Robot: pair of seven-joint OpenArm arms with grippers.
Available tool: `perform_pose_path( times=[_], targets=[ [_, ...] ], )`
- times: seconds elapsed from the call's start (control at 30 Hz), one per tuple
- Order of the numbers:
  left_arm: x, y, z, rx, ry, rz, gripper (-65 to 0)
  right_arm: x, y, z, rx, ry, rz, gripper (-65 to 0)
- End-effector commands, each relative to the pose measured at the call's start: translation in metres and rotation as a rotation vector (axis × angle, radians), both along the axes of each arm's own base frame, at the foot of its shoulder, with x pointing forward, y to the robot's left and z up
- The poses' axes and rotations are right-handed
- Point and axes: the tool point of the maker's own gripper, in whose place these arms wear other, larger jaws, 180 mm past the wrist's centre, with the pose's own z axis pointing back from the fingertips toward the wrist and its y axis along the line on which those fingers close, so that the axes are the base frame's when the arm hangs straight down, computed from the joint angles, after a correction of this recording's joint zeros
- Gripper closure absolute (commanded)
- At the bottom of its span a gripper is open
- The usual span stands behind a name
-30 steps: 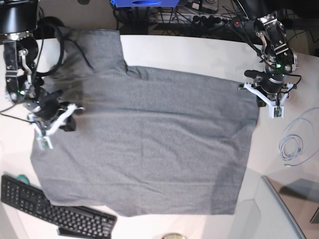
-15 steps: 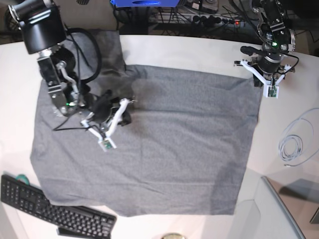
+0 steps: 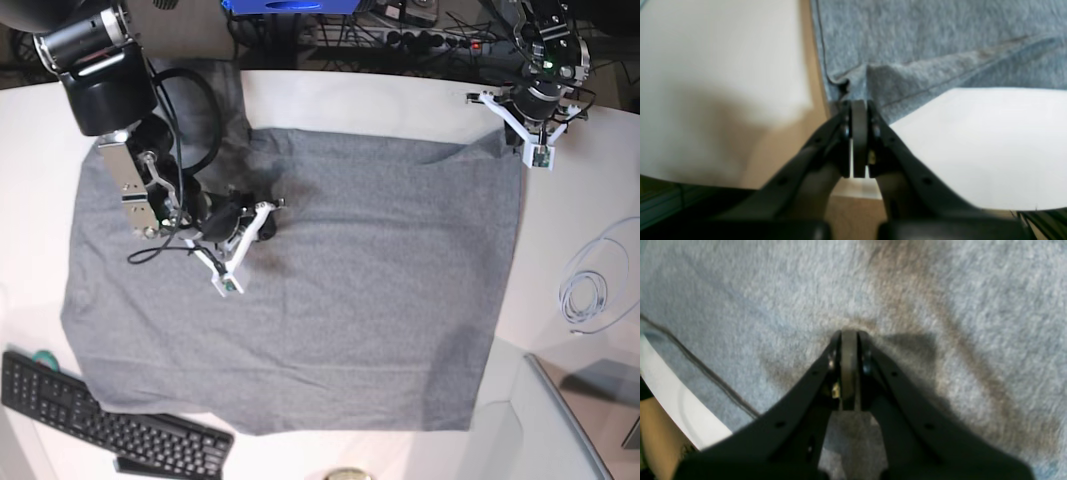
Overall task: Layout the t-shirt on the table in an organized manner, then fold the t-shirt properly
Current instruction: 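Drag the shirt edge with the right gripper toward the collar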
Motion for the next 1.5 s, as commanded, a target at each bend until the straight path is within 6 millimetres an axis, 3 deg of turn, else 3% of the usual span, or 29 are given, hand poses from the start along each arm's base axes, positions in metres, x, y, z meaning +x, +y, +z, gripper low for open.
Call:
perform_pose_path(
  times=[0.0,0.5,0.8,0.93,1.03,1.13,1.2,1.33,1.47],
  targets=[
    [0.000,0.006,0.006,0.016,-0.018,0.001,0.0,0.009,-0.006,0.005,-0.020,-0.019,-0.001,-2.0],
    [-0.022,0.023,0.014,0.077,0.019,-0.027,0.0,0.007,-0.004,0.004,-0.018,-0.017,0.002,-2.0],
    [-0.029,0.056,0.037,0.150,-0.006,0.026,0.0,0.003,-0.004,0.002,-0.015,-0.009,0.001,-2.0],
    [-0.018,0.053,0.059,0.182,-0.062,0.008,0.0,0.006,0.002,0.012,0.001,-0.044,0.009,-2.0],
    [0.004,0.042,0.066,0.105,-0.140,0.024,0.0,0.009,0.011,0.038,0.031,-0.130,0.027,-2.0],
    [0.025,0.025,0.045,-0.004,-0.157,0.035,0.0,0.007,0.019,0.064,0.054,-0.204,0.046,-2.0],
    [0.038,0.017,0.025,-0.034,-0.127,0.031,0.0,-0.005,0.010,0.067,0.022,-0.187,0.076,-2.0],
    [0.041,0.003,-0.012,-0.064,-0.036,0.006,0.0,-0.044,0.007,0.049,0.006,-0.105,0.098,-2.0],
    [0.042,0.003,-0.023,-0.078,-0.009,0.013,0.0,-0.080,0.000,0.027,0.000,-0.023,0.085,-2.0]
  ],
)
